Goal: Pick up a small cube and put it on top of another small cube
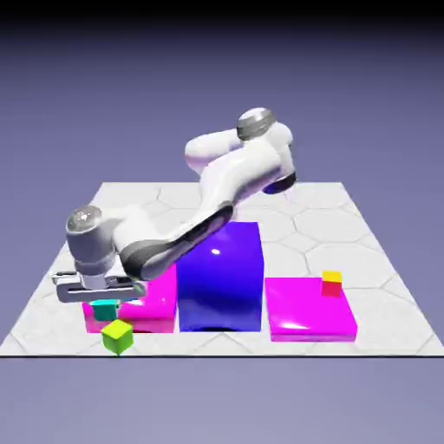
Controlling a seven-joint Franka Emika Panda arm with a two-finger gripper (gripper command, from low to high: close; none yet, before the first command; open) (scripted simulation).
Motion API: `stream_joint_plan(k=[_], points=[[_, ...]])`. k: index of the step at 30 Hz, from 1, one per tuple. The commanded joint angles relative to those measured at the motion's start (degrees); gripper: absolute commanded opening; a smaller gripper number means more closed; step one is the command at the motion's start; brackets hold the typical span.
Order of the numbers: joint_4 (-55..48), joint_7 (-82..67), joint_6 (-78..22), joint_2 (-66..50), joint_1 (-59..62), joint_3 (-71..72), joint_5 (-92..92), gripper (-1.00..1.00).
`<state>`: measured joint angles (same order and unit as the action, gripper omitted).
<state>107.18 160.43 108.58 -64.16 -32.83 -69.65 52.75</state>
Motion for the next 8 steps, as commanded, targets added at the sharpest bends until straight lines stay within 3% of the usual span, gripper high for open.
stream_joint_plan(k=[1, 7, 8], points=[[0.4, 0.9, 2.0, 1.9, 0.9, 2.1, -1.8, -1.00], [2.3, 5.4, 12.9, 12.0, 5.5, 12.9, -11.3, -1.00], [2.3, 5.4, 12.9, 12.0, 5.5, 12.9, -11.3, 1.00]])
